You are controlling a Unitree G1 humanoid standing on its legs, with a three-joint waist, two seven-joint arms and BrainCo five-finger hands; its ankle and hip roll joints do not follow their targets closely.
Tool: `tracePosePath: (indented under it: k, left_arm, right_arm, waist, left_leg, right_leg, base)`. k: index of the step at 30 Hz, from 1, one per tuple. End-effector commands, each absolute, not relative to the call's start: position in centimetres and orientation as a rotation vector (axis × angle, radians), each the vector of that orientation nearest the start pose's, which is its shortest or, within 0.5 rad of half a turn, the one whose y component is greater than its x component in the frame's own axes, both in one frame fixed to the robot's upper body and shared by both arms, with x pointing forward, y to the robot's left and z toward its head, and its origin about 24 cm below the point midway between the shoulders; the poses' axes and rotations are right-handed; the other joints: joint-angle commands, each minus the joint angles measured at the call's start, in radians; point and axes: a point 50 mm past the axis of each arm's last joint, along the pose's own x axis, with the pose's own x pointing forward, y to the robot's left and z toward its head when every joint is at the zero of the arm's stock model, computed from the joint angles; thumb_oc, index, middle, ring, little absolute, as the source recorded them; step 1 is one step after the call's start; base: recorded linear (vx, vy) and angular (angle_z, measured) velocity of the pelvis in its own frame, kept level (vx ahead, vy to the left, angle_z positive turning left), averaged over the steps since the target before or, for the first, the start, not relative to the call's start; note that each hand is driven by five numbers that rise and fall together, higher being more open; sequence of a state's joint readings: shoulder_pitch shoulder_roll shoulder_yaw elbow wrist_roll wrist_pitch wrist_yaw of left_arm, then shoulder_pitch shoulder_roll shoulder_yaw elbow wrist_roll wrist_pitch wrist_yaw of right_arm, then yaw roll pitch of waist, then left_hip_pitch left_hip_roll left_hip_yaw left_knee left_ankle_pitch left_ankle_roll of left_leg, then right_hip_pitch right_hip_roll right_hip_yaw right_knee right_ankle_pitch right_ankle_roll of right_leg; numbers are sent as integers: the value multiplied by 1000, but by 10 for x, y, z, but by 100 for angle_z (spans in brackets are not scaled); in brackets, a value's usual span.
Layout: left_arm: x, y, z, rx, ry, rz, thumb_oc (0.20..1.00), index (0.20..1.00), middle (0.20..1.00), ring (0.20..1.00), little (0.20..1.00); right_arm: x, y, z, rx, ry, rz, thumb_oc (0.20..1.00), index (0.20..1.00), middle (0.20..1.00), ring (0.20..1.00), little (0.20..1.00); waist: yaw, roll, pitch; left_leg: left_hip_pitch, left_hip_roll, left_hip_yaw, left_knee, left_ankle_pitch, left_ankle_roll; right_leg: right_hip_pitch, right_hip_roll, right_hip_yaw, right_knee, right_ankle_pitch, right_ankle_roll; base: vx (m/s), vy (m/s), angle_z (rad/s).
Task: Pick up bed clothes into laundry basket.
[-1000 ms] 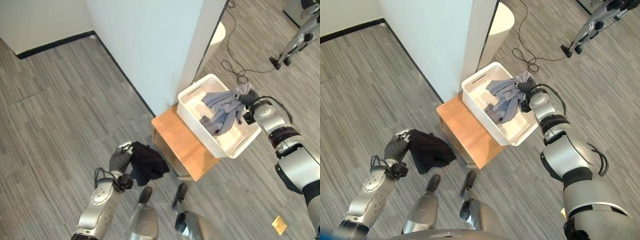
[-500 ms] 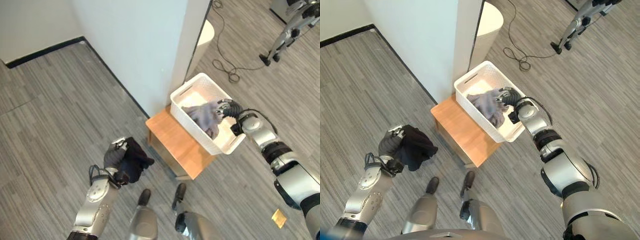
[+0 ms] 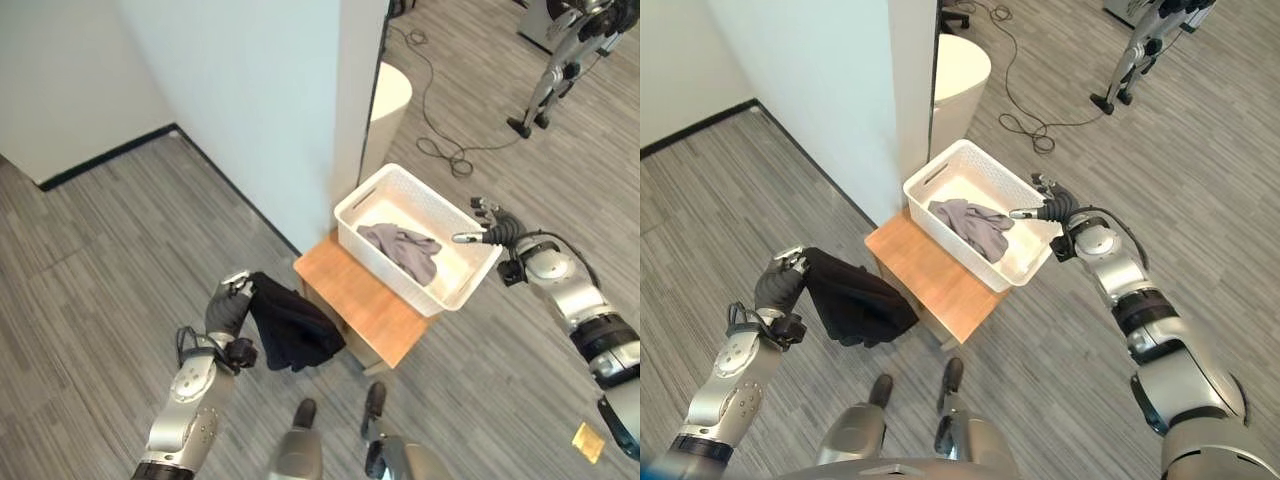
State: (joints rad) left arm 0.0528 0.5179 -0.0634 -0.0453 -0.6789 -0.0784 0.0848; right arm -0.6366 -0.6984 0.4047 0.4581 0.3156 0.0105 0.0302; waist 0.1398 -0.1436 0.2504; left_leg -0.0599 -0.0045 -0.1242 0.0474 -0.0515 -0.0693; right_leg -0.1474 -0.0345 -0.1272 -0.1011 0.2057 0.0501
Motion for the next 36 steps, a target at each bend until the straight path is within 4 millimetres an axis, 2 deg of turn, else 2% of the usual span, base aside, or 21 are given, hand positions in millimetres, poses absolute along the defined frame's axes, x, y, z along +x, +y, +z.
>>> tracePosePath:
  k: [1, 4, 6, 7, 9, 10, 13, 14, 17, 24, 26, 29, 32, 33, 36]
  left_arm:
    - [260, 232, 141, -13, -350, -51, 200, 200, 200, 200, 200]
    - [272, 236, 179, 34, -481, -45, 200, 200, 200, 200, 200]
    - [280, 230, 202, 52, -551, -81, 200, 200, 200, 200, 200]
    - [288, 225, 215, 60, -578, -105, 200, 200, 200, 200, 200]
    - [289, 223, 215, 60, -578, -110, 200, 200, 200, 200, 200]
    - [296, 218, 228, 64, -609, -133, 200, 200, 200, 200, 200]
    - [306, 212, 245, 79, -649, -138, 200, 200, 200, 200, 200]
    - [307, 211, 245, 79, -650, -140, 200, 200, 200, 200, 200]
    - [315, 207, 259, 66, -675, -148, 200, 200, 200, 200, 200]
    - [325, 196, 281, 136, -699, -183, 200, 200, 200, 200, 200]
    - [332, 193, 283, 136, -687, -179, 200, 200, 200, 200, 200]
    - [351, 186, 280, 102, -615, -175, 200, 200, 200, 200, 200]
    - [365, 181, 287, 111, -590, -161, 200, 200, 200, 200, 200]
    - [368, 180, 295, 106, -598, -154, 200, 200, 200, 200, 200]
    - [369, 172, 304, 102, -620, -177, 200, 200, 200, 200, 200]
  right_arm:
    - [350, -218, 155, -459, -170, 180, 1000, 1000, 1000, 1000, 1000]
    - [326, -209, 149, -295, -233, 232, 1000, 1000, 1000, 1000, 1000]
    - [313, -204, 147, -202, -268, 257, 1000, 1000, 1000, 1000, 1000]
    - [302, -206, 138, -153, -256, 250, 1000, 1000, 1000, 1000, 1000]
    - [302, -208, 137, -152, -256, 245, 1000, 1000, 1000, 1000, 1000]
    - [294, -208, 136, -125, -267, 239, 1000, 1000, 1000, 1000, 1000]
    - [287, -210, 127, -93, -253, 220, 1000, 1000, 1000, 1000, 1000]
    - [287, -211, 127, -92, -253, 217, 1000, 1000, 1000, 1000, 1000]
    - [280, -222, 125, -182, -243, 171, 1000, 1000, 1000, 1000, 1000]
    - [278, -229, 123, -147, -246, 118, 1000, 1000, 1000, 1000, 1000]
    - [276, -226, 122, -153, -248, 127, 1000, 1000, 1000, 1000, 1000]
    - [275, -217, 122, -147, -257, 156, 1000, 1000, 1000, 1000, 1000]
    - [276, -209, 117, -107, -253, 171, 1000, 1000, 1000, 1000, 1000]
    - [276, -206, 114, -113, -245, 175, 1000, 1000, 1000, 1000, 1000]
    - [276, -208, 110, -143, -226, 173, 1000, 1000, 1000, 1000, 1000]
  waist:
    - [-14, 36, -83]
    - [-33, 56, -105]
    - [-50, 69, -120]
    - [-60, 77, -135]
    - [-57, 76, -135]
    - [-67, 83, -149]
    - [-87, 92, -171]
    - [-85, 91, -170]
    - [-113, 99, -194]
    - [-142, 111, -213]
    - [-152, 115, -219]
    - [-170, 122, -222]
    - [-185, 128, -223]
    - [-191, 131, -225]
    - [-197, 132, -227]
  left_leg:
    - [22, 14, 38, -135, 67, 36]
    - [37, 13, 39, -135, 62, 33]
    - [46, 13, 43, -135, 60, 32]
    - [54, 12, 44, -135, 58, 30]
    - [55, 12, 44, -135, 58, 30]
    - [58, 11, 46, -135, 56, 29]
    - [63, 11, 52, -135, 55, 27]
    - [63, 11, 52, -135, 55, 27]
    - [67, 11, 64, -135, 52, 24]
    - [70, 10, 75, -135, 50, 21]
    - [71, 9, 78, -135, 50, 21]
    - [70, 10, 81, -135, 53, 20]
    - [71, 10, 87, -135, 54, 18]
    - [71, 9, 93, -135, 54, 18]
    - [72, 10, 98, -135, 52, 19]
  right_leg:
    - [96, -26, -38, 14, -137, 66]
    - [115, -31, -45, 14, -144, 68]
    - [122, -33, -46, 14, -147, 69]
    - [132, -36, -49, 14, -151, 72]
    - [132, -37, -49, 14, -151, 72]
    - [138, -39, -52, 14, -153, 75]
    - [143, -43, -52, 14, -155, 80]
    - [143, -43, -52, 14, -155, 80]
    - [144, -47, -46, 14, -156, 86]
    - [146, -46, -33, 14, -158, 91]
    - [147, -46, -32, 14, -157, 92]
    - [147, -46, -28, 14, -157, 94]
    - [144, -48, -26, 14, -156, 97]
    - [141, -47, -21, 14, -154, 100]
    - [140, -46, -16, 14, -154, 101]
  base:
    - [27, -3, -3]
    - [44, 0, 5]
    - [47, 2, 2]
    - [47, -1, -3]
    - [16, -2, 3]
    - [32, 7, -11]
    - [22, 6, -6]
    - [19, 11, -10]
    - [25, 19, -5]
    - [5, 8, -8]
    - [0, 0, 0]
    - [0, 0, 0]
    - [0, 2, -1]
    - [0, 0, 0]
    - [5, 1, -15]
